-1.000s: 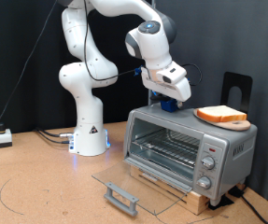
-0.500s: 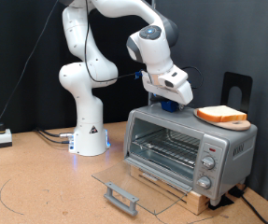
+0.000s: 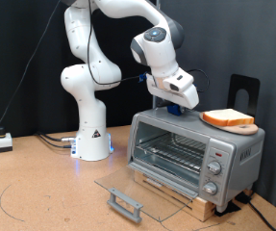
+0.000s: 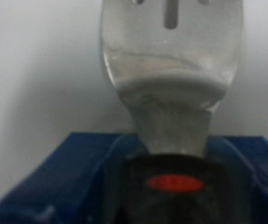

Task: Make a piece of toast with the oven

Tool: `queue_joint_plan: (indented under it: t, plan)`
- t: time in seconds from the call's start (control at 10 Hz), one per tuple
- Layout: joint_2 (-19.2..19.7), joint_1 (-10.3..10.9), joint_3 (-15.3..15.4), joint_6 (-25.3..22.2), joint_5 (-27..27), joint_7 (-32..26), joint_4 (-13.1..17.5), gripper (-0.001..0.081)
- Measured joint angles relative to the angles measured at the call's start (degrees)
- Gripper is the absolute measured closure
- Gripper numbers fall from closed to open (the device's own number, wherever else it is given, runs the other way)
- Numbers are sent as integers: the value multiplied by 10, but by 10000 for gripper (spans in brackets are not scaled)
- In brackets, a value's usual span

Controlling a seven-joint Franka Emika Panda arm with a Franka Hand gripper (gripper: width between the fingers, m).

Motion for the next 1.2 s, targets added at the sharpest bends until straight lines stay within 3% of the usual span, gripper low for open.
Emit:
queue_joint_plan:
  t: [0.5,0.9,1.2]
  plan:
    - [-20,-1,-17,-7,11,-18,5,395]
    - [-84,-11,-46,-80,-18,-14,18,394]
    - [-80,-20,-47,-46,-20,-15,9,394]
